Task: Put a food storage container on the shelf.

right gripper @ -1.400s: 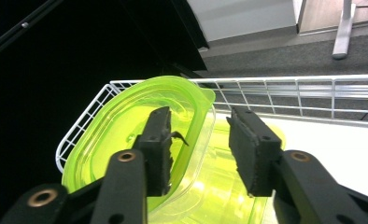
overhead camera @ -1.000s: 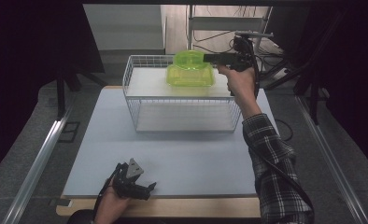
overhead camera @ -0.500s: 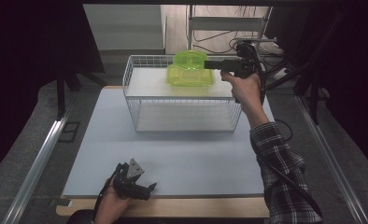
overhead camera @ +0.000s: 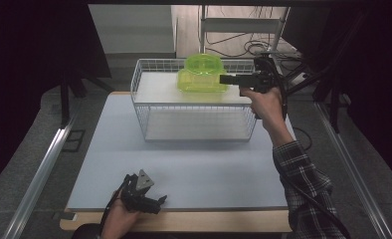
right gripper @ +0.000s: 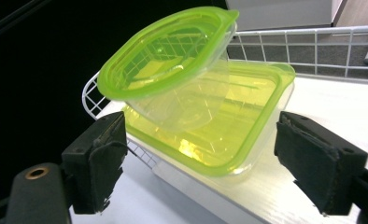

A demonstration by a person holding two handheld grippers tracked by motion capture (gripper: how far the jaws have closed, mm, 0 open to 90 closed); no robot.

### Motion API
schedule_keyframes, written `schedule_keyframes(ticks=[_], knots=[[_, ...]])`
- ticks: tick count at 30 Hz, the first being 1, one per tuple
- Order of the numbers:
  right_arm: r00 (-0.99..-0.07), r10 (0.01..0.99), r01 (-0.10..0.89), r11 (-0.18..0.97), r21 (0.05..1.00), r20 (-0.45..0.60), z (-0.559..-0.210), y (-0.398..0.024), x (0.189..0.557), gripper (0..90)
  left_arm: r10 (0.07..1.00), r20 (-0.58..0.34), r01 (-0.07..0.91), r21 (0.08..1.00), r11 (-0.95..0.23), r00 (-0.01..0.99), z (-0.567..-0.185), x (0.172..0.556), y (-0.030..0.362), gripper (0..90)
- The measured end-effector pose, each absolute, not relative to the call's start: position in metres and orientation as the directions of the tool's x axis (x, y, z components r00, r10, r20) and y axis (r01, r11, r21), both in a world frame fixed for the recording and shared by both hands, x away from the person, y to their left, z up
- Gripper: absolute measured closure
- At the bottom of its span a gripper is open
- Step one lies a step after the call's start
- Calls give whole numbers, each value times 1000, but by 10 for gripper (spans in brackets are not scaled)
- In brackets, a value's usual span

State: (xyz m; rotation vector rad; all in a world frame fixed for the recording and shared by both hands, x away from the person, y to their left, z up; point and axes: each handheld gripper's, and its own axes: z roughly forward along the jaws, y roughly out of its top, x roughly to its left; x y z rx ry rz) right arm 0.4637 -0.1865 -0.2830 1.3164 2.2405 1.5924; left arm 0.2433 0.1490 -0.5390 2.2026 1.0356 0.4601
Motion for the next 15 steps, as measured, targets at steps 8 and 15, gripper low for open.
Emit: schedule_keyframes(ticks=[8, 15], knots=[[-638, 695, 569, 134, 812, 332, -293, -188, 454, 139, 780, 35, 554, 685, -474, 625, -540, 243, 149, 15], [-653, 692, 570, 181, 802, 308, -305, -187, 444, 111, 779, 37, 554, 683, -477, 626, -540, 244, 148, 15]])
